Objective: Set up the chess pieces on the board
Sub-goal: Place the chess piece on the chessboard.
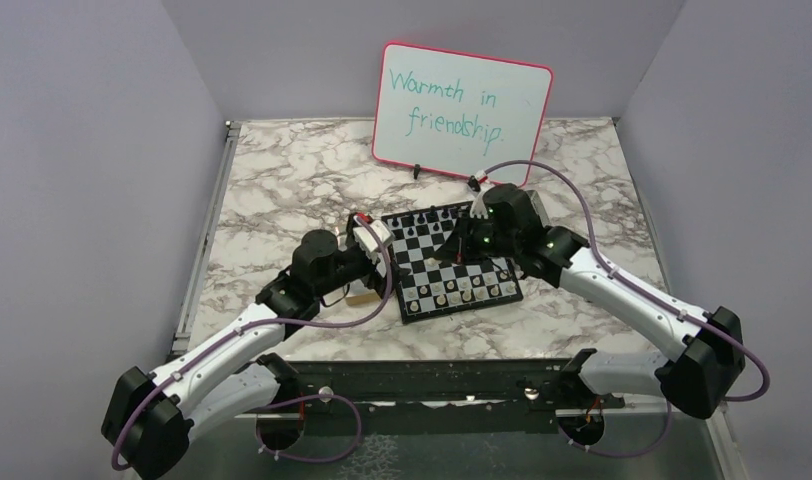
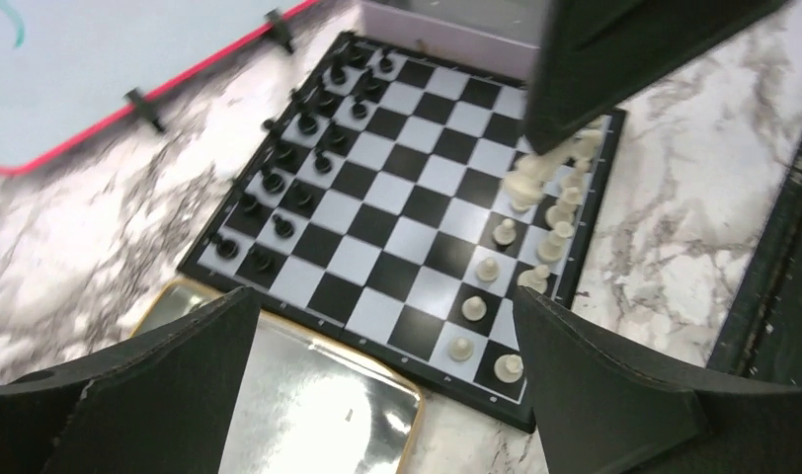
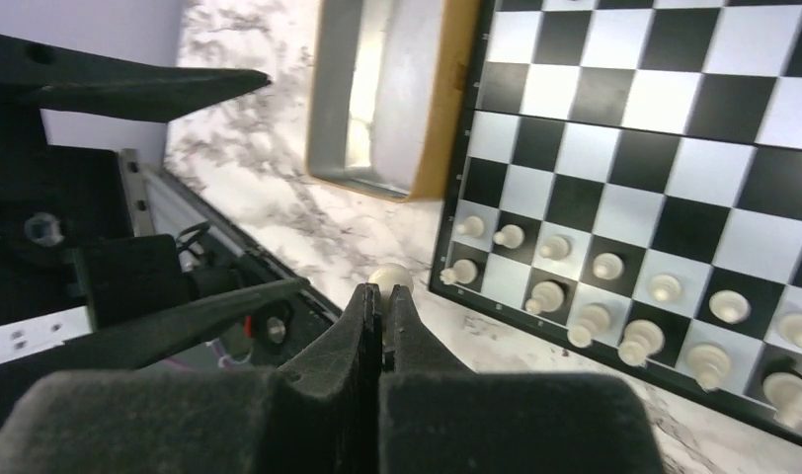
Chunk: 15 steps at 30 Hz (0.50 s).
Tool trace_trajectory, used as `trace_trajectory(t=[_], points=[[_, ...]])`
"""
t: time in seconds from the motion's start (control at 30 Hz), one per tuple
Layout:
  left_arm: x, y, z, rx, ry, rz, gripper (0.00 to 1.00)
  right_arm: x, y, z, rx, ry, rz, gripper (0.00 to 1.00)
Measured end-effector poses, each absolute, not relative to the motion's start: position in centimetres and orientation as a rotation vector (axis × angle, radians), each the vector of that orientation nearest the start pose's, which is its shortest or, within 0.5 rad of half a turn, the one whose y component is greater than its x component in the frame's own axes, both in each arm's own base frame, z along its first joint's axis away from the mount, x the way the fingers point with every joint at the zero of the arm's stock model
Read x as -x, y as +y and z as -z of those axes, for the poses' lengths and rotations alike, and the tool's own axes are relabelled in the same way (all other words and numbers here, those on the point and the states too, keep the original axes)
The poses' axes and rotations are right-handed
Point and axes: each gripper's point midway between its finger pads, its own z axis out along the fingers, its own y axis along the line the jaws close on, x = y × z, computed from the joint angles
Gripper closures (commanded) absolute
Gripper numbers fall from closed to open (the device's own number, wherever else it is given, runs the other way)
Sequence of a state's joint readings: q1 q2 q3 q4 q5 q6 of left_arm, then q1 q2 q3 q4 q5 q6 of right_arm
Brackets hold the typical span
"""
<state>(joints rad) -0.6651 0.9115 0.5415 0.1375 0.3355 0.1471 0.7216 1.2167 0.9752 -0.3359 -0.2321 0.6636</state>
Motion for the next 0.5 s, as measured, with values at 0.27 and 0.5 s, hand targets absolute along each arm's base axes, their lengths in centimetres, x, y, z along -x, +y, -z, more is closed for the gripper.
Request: trace_trajectory(t=[0.27,0.5], points=[[-24.5,-21.4,-20.4,-0.739,1.66,0.535,0.01,-21.9,30.7,-17.5,0.337,2.458,-0.707,0.99],[-24.3,-16.7,-26.4,-0.497,1.48,0.404,0.01,-19.5,31.6,-12.7,0.456,2.575,-0.446,0.99]])
